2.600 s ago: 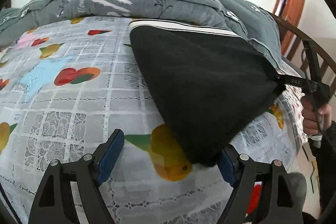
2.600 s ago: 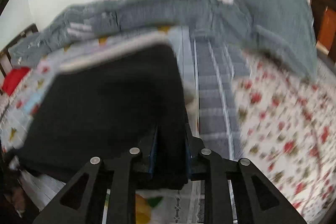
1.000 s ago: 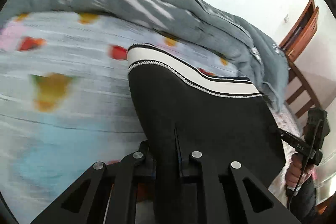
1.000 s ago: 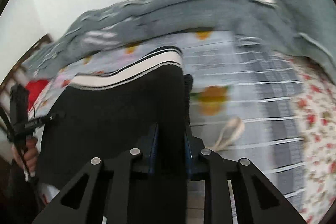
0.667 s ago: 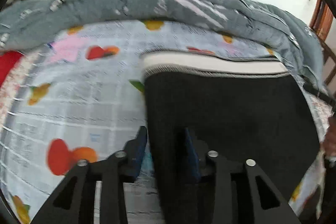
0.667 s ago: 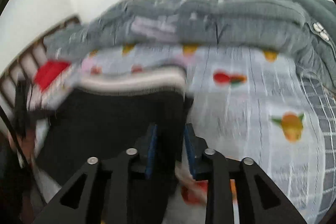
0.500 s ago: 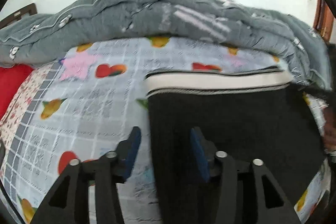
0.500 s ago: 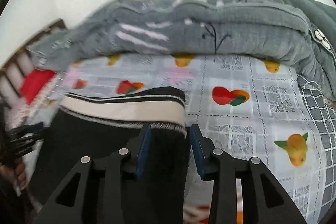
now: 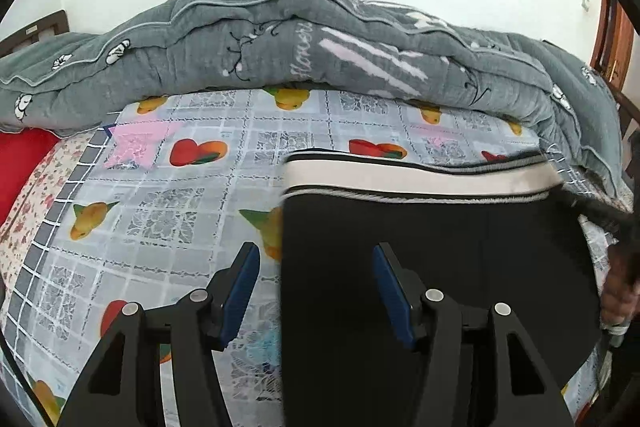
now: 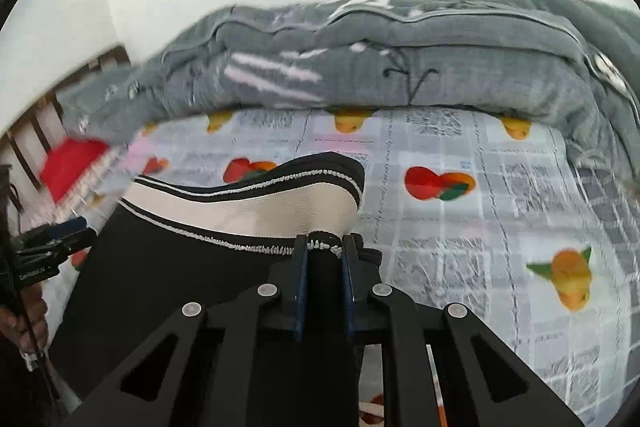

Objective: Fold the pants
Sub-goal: 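Grasp the striped waistband with both grippers side by side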

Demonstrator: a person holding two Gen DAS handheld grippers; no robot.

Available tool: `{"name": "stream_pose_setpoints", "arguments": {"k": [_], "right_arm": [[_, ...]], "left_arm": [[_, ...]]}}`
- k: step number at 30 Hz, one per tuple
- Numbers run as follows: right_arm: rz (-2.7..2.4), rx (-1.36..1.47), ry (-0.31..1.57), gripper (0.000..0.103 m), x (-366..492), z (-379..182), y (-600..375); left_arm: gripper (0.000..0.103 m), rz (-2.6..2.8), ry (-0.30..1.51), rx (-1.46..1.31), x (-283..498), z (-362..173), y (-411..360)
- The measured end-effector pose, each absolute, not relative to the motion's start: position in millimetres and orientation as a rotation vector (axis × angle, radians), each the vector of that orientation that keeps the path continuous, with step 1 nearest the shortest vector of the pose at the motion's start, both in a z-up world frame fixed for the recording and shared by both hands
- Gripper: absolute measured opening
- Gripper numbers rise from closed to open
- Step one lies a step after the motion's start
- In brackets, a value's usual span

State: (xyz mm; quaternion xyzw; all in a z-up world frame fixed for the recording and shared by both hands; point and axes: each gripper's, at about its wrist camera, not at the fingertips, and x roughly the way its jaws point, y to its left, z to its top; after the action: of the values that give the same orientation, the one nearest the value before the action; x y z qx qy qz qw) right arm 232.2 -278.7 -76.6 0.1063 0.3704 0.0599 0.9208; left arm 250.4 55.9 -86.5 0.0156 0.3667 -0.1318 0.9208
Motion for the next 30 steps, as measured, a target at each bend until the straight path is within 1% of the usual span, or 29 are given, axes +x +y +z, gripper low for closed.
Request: {"name": "stream_pose_setpoints", "arguments": {"k": [2, 3, 6, 9, 10, 11, 12, 13, 14, 16, 17, 19, 21, 30], "right_arm": [[0.077, 0.197, 0.814, 0.015, 234, -91, -280], [0.066, 0.186, 0.839, 0.018, 236, -96, -280], [0.059, 0.242, 0.831, 0.020, 237, -74, -285], [0.045, 0.195, 0.736, 0.021, 240, -45, -268], [0.060, 0.150, 0.736, 0.021, 246, -41, -257], [0.076, 0.126, 0.747, 0.021, 253, -42, -247], [0.095, 0.112, 0.765, 0.021, 260, -46, -239], [0.110, 0.090, 0.815, 0.017, 271, -59, -228], [0.101, 0.066, 0.855, 0.014, 279, -73, -222], [0.047, -0.006, 0.860, 0.013, 286, -99, -214], [0.063, -0.009, 0.831, 0.013, 284, -100, -214], [0.076, 0.039, 0.839, 0.013, 285, -97, -221], [0.095, 0.058, 0.841, 0.013, 290, -101, -228], [0.059, 0.028, 0.847, 0.013, 331, -103, -240]], "left_arm": [[0.059, -0.262, 0.744, 0.038, 252, -84, 58], [0.059, -0.257, 0.741, 0.040, 255, -83, 57], [0.059, -0.275, 0.719, 0.021, 264, -75, 47], [0.059, -0.298, 0.693, 0.007, 278, -64, 26], [0.062, -0.312, 0.680, 0.013, 283, -64, 17], [0.068, -0.315, 0.670, 0.043, 287, -69, 8], [0.069, -0.307, 0.663, 0.094, 294, -81, -1], [0.070, -0.293, 0.671, 0.126, 299, -93, -6], [0.070, -0.249, 0.732, 0.165, 311, -117, -11], [0.073, -0.233, 0.801, 0.136, 322, -140, -10], [0.072, -0.248, 0.795, 0.109, 323, -137, -6], [0.072, -0.267, 0.770, 0.070, 324, -131, -2], [0.072, -0.263, 0.791, 0.085, 332, -136, -5], [0.073, -0.270, 0.787, 0.117, 377, -140, -24]]}}
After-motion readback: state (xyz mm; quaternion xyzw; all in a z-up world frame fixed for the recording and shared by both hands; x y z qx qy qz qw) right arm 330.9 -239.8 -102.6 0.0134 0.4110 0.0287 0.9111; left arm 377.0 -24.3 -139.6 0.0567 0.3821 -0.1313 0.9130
